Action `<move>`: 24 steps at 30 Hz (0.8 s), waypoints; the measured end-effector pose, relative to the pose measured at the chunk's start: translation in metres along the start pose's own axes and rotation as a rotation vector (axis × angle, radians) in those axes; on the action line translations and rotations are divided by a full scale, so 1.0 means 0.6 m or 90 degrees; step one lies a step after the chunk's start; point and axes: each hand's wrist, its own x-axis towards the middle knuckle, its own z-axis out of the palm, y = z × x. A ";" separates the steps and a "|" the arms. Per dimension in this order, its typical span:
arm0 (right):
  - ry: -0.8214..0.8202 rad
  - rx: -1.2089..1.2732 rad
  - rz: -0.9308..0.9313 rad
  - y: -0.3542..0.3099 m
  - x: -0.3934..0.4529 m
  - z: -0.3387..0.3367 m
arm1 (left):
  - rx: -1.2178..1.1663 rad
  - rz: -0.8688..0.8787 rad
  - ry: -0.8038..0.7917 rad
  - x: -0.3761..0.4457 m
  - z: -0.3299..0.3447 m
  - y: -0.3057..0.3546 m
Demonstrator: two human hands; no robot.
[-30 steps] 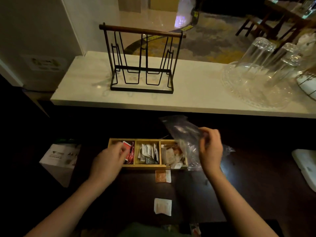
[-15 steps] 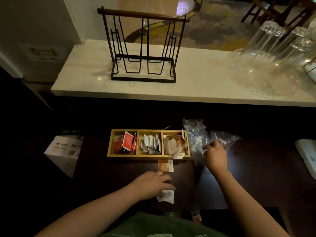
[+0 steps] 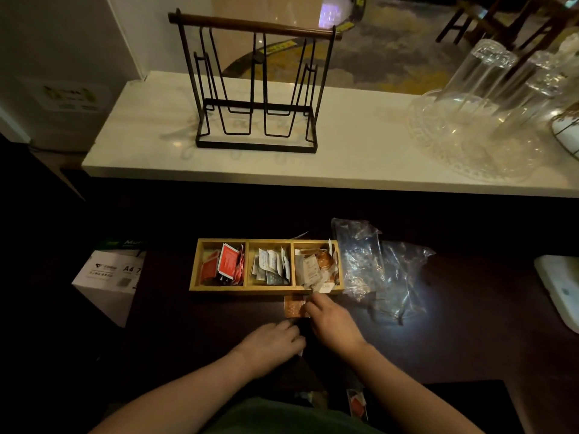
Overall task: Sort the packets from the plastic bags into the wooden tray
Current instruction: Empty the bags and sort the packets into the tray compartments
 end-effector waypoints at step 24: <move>0.248 0.392 0.045 -0.064 0.036 -0.031 | -1.265 -0.619 0.269 -0.071 -0.039 -0.075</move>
